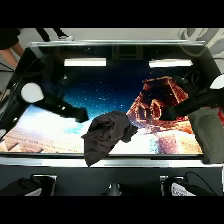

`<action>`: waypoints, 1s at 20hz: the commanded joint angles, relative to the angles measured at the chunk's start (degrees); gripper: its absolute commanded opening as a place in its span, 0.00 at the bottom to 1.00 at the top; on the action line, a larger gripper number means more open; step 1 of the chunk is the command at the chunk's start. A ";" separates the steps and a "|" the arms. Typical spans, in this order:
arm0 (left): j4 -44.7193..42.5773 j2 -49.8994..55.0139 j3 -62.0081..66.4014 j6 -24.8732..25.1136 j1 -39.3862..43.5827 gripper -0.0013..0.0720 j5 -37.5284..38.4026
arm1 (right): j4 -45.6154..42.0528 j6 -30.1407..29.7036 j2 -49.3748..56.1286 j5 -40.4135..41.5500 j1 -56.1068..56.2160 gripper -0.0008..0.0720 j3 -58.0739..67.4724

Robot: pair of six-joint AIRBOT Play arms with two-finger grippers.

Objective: Fold the shirts.

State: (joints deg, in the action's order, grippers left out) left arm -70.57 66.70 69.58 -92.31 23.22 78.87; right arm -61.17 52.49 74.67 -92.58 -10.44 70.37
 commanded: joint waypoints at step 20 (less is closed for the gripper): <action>18.38 -5.62 -45.97 -8.31 8.98 0.56 -35.06 | 3.78 -0.48 7.76 16.41 11.43 0.96 -14.08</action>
State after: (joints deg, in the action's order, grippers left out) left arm -51.79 59.24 23.86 -98.56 31.81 49.28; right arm -57.63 50.81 82.13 -79.00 0.91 56.36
